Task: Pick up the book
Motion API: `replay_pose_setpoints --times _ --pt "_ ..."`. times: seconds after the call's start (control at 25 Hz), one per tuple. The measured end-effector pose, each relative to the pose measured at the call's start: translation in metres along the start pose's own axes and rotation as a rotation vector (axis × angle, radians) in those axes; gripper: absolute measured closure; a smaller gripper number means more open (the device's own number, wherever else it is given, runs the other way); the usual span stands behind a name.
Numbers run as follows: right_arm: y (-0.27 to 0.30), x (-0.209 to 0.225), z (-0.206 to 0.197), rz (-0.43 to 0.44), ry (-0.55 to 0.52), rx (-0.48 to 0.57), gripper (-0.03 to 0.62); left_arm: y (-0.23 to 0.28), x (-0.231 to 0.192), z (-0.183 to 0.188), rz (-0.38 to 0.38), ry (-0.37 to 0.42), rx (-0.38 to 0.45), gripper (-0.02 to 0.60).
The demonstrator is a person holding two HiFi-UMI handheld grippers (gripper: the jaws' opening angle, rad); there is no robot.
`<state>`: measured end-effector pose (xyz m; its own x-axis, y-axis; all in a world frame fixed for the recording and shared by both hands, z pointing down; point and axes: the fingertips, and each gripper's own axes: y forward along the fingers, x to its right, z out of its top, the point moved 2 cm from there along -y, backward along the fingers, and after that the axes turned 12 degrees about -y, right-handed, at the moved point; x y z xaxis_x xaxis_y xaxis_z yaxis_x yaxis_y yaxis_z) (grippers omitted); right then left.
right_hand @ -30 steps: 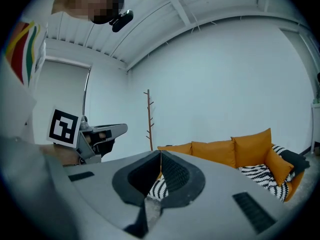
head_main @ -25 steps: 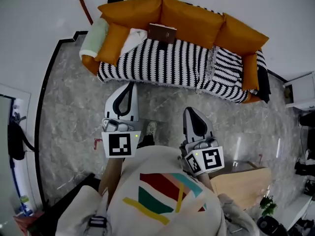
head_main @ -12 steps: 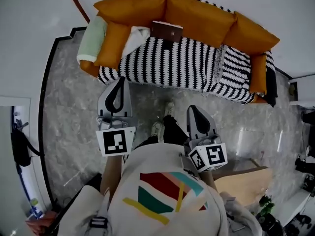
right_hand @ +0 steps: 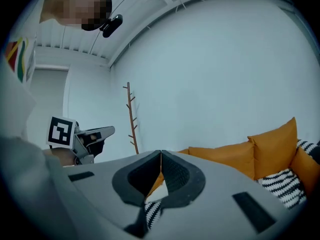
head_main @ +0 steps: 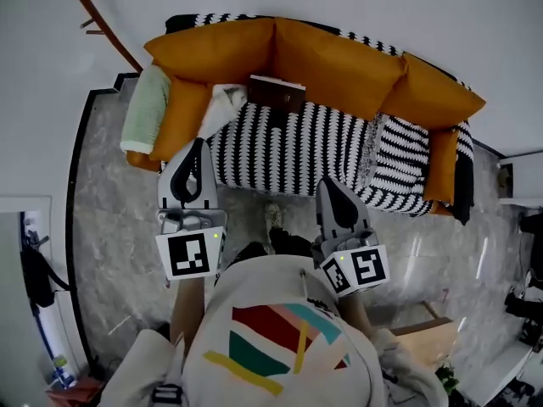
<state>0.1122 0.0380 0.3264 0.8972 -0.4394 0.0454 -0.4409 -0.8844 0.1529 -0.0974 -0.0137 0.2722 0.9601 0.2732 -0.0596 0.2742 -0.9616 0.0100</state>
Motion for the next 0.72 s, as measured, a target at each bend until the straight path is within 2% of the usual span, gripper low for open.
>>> replay_pose_setpoints --times 0.12,0.2,0.28,0.48,0.72 --pt "0.030 0.026 0.005 0.038 -0.001 0.011 0.580 0.023 0.005 0.002 -0.001 0.038 -0.008 0.588" --pt "0.048 0.041 0.006 0.045 0.001 0.011 0.580 0.036 0.004 -0.004 0.011 0.081 -0.049 0.587" --pt "0.060 0.053 0.007 0.036 0.015 0.014 0.580 0.050 0.000 -0.007 0.019 0.082 -0.070 0.588" --pt "0.081 0.069 0.008 -0.015 0.058 0.029 0.580 0.094 -0.008 0.001 -0.014 0.090 -0.031 0.588" --pt "0.105 0.097 0.025 -0.129 0.003 0.050 0.580 0.156 -0.007 0.013 -0.104 0.065 0.025 0.588"
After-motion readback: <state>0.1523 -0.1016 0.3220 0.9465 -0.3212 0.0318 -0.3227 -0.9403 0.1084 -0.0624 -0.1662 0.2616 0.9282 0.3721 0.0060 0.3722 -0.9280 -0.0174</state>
